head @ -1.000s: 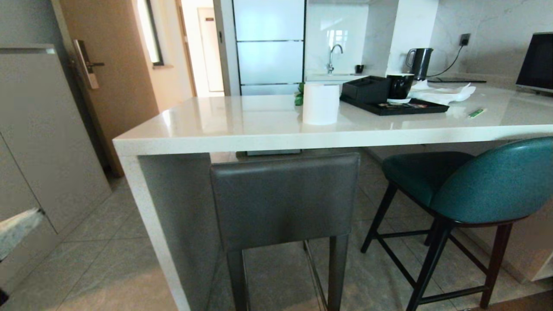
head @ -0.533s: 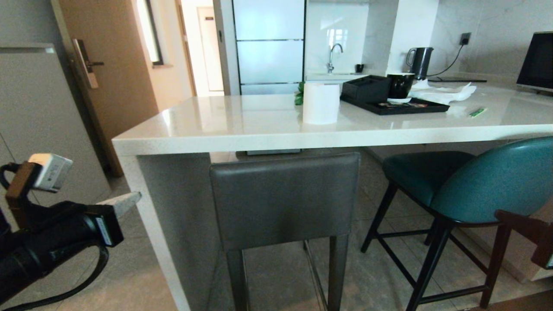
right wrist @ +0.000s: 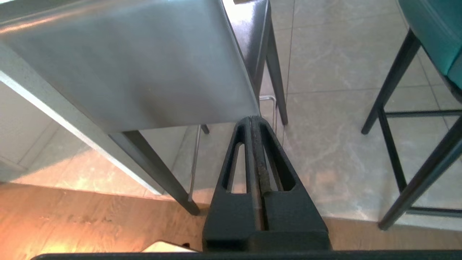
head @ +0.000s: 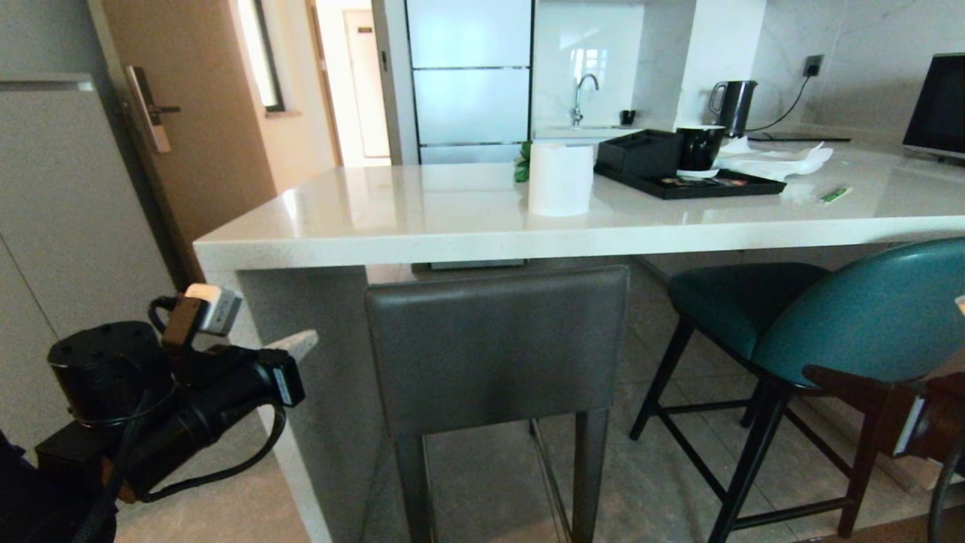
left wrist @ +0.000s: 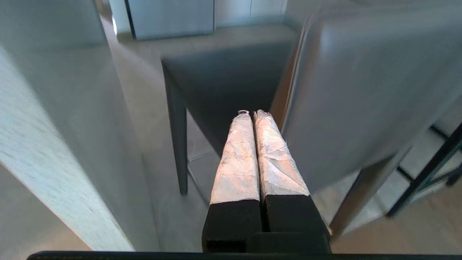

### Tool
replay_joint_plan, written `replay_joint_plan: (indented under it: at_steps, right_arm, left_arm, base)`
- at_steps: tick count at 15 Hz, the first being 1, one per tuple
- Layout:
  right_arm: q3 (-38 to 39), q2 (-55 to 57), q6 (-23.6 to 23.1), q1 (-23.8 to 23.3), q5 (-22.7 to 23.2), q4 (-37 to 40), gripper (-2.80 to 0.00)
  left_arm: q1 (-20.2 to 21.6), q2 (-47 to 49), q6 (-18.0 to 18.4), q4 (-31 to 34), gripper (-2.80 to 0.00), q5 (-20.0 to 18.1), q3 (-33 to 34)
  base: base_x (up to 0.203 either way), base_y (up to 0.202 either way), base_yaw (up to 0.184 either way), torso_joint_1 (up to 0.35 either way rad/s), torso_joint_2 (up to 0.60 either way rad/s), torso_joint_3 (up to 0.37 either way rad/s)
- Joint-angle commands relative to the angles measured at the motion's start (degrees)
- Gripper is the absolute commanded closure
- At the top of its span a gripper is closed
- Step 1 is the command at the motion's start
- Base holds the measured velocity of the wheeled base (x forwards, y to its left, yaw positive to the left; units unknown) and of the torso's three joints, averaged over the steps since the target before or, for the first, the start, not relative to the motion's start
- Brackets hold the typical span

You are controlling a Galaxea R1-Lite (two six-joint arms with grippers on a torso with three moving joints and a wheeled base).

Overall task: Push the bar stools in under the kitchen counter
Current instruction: Pull the gray chair out from under the dining table

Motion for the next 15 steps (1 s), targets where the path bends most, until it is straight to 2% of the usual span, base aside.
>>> replay_joint_plan:
  at_steps: [1, 4, 6, 7, 9, 10, 11, 15]
  right_arm:
    - [0.8, -1.0, -0.2, -0.4, 0.2, -0.3, -2.8]
    - [1.1, -2.1, -0.2, -0.5, -1.3, -0.7, -2.8]
    - [2.7, -3.2, -0.3, -0.5, -2.4, -0.7, -2.8]
    - [2.8, -3.9, -0.2, -0.6, -2.6, -0.7, -2.8]
    - [3.3, -4.8, 0.0, -0.9, -4.2, -0.6, -2.8]
    - [3.4, -5.2, 0.0, -0.9, -4.3, -0.6, -2.8]
    - [3.6, -5.8, 0.0, -0.9, -4.3, -0.5, -2.8]
    - [5.6, -7.7, -0.1, -0.9, -4.3, -0.4, -2.8]
  left_arm:
    - [-0.4, 4.0, 0.1, -1.6, -2.8, 0.1, 1.2]
    - [-1.0, 4.2, 0.1, -8.8, -2.8, 0.2, 2.1]
    - [-2.4, 3.8, 0.1, -9.4, -2.8, 0.3, 3.7]
    - [-3.8, 4.0, 0.1, -9.4, -2.8, 1.8, 3.7]
    - [-8.6, 4.3, -0.3, -8.9, -2.8, 10.0, 4.3]
    - [-10.6, 4.5, -0.5, -8.7, -2.8, 12.7, 5.1]
    - [-11.6, 4.6, -1.1, -8.8, -2.8, 14.1, 5.5]
    - [-11.7, 3.8, -1.2, -8.8, -2.8, 14.3, 4.9]
  base:
    - [0.0, 0.0, 0.0, 0.0, 0.0, 0.0]
    - [0.0, 0.0, 0.0, 0.0, 0.0, 0.0]
    - [0.0, 0.0, 0.0, 0.0, 0.0, 0.0]
    - [0.0, 0.0, 0.0, 0.0, 0.0, 0.0]
    - [0.0, 0.0, 0.0, 0.0, 0.0, 0.0]
    - [0.0, 0.0, 0.0, 0.0, 0.0, 0.0]
    - [0.0, 0.0, 0.0, 0.0, 0.0, 0.0]
    - [0.0, 0.0, 0.0, 0.0, 0.0, 0.0]
